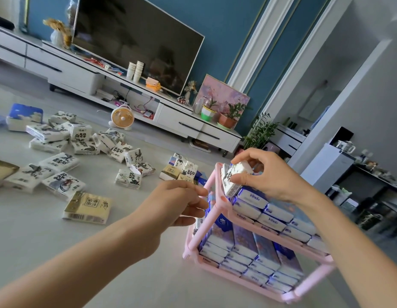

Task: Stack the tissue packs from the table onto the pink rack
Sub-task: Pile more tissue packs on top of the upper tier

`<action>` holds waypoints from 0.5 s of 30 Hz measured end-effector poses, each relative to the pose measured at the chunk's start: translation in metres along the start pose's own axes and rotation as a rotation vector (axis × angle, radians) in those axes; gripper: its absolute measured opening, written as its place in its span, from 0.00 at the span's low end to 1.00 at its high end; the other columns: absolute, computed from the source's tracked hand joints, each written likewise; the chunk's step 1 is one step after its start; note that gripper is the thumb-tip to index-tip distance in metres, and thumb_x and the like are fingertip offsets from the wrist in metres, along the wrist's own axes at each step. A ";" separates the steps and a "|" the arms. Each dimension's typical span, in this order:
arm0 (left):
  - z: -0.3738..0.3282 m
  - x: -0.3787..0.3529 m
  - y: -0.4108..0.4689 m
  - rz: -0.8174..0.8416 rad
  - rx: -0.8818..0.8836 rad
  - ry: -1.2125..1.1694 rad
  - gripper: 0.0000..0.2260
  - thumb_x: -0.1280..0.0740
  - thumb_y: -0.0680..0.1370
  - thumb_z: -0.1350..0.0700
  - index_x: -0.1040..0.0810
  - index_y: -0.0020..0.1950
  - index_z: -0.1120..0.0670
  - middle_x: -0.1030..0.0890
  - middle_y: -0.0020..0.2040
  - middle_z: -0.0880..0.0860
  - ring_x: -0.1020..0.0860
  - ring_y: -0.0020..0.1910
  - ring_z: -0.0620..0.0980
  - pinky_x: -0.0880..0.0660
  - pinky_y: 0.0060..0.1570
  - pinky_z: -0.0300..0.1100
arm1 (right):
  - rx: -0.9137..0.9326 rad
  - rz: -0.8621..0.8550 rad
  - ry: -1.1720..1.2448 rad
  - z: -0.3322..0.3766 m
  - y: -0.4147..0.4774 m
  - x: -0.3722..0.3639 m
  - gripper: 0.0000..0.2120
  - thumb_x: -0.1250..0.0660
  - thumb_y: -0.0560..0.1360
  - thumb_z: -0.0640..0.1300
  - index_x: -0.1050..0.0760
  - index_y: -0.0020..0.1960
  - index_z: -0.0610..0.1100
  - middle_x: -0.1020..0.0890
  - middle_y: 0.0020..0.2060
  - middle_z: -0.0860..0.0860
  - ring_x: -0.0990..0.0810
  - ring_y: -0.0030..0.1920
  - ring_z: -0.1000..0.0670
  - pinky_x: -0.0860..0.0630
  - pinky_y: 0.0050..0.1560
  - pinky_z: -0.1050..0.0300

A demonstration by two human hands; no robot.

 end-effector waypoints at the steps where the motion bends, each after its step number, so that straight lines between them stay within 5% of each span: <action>1: 0.000 0.000 -0.001 0.006 0.001 -0.002 0.11 0.41 0.77 0.66 0.20 0.43 0.58 0.19 0.31 0.51 0.22 0.32 0.47 0.24 0.38 0.39 | 0.006 0.009 -0.011 0.001 0.001 -0.001 0.12 0.26 0.66 0.51 0.24 0.48 0.54 0.21 0.49 0.54 0.26 0.43 0.55 0.28 0.47 0.58; 7: -0.004 -0.003 -0.002 0.027 0.003 -0.016 0.11 0.41 0.77 0.66 0.21 0.43 0.57 0.20 0.30 0.50 0.23 0.31 0.46 0.25 0.38 0.38 | -0.012 0.027 -0.069 -0.001 0.001 -0.007 0.13 0.26 0.64 0.55 0.25 0.46 0.57 0.21 0.48 0.53 0.25 0.45 0.54 0.28 0.46 0.57; 11: -0.005 -0.003 -0.003 0.033 0.004 -0.024 0.11 0.41 0.77 0.66 0.21 0.43 0.57 0.20 0.30 0.50 0.23 0.31 0.46 0.26 0.38 0.38 | -0.031 0.027 -0.145 -0.007 -0.001 -0.011 0.16 0.27 0.63 0.58 0.26 0.49 0.58 0.23 0.52 0.55 0.30 0.50 0.61 0.35 0.43 0.67; 15: -0.006 -0.001 -0.004 0.031 0.003 -0.030 0.11 0.41 0.77 0.66 0.21 0.42 0.56 0.20 0.30 0.50 0.23 0.30 0.45 0.25 0.38 0.38 | -0.006 0.041 -0.186 0.000 -0.003 -0.017 0.15 0.28 0.66 0.56 0.27 0.51 0.56 0.24 0.51 0.58 0.31 0.56 0.54 0.34 0.51 0.60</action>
Point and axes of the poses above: each hand's wrist, its own y-axis towards the middle knuckle, its own x-axis out of the back of the hand, z = x × y, the point moved 9 cm from there along y, towards the middle knuckle
